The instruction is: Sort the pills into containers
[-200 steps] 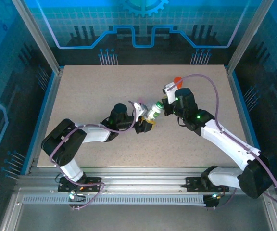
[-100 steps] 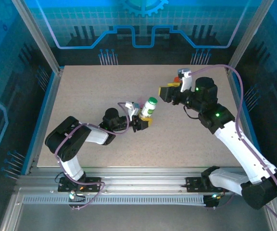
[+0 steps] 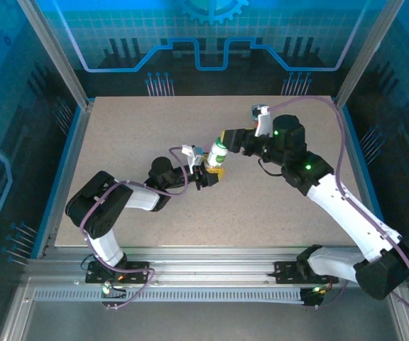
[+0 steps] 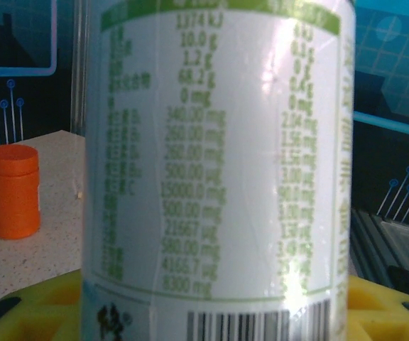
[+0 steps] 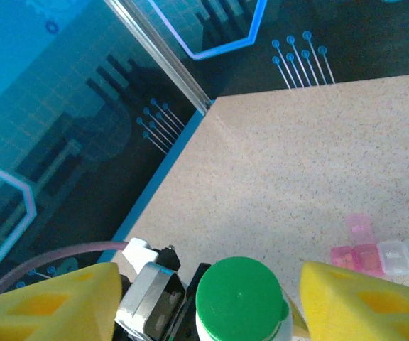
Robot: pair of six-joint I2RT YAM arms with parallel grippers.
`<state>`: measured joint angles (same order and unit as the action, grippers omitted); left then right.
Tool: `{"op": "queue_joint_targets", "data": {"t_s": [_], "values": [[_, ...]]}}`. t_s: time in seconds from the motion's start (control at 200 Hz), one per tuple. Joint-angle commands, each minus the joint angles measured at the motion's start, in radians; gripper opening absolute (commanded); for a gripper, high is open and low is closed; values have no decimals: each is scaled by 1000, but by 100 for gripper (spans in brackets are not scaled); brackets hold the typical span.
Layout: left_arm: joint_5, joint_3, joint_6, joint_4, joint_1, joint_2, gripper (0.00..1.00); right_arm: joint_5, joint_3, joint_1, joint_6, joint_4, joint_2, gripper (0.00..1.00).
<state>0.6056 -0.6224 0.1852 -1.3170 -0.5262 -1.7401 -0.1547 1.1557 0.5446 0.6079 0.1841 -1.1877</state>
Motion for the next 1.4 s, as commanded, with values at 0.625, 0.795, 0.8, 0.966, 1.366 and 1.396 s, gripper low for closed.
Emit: {"op": "queue_joint_targets", "data": {"t_s": [0.625, 0.795, 0.8, 0.966, 1.366, 1.396], "values": [[-58, -31, -59, 55, 5, 45, 0, 98, 4, 52, -39, -48, -136, 69], [-56, -28, -81, 67, 6, 44, 0, 76, 11, 51, -12, -54, -154, 62], [-57, -28, -81, 69, 5, 44, 0, 75, 11, 52, -11, -56, -154, 62], [-60, -25, -118, 102, 6, 50, 0, 59, -7, 49, 39, -82, -150, 53], [-70, -33, -198, 199, 4, 68, 0, 3, -51, 28, 151, -166, -146, 11], [-72, -33, -204, 207, 4, 71, 0, 3, -53, 28, 150, -166, -147, 9]]}}
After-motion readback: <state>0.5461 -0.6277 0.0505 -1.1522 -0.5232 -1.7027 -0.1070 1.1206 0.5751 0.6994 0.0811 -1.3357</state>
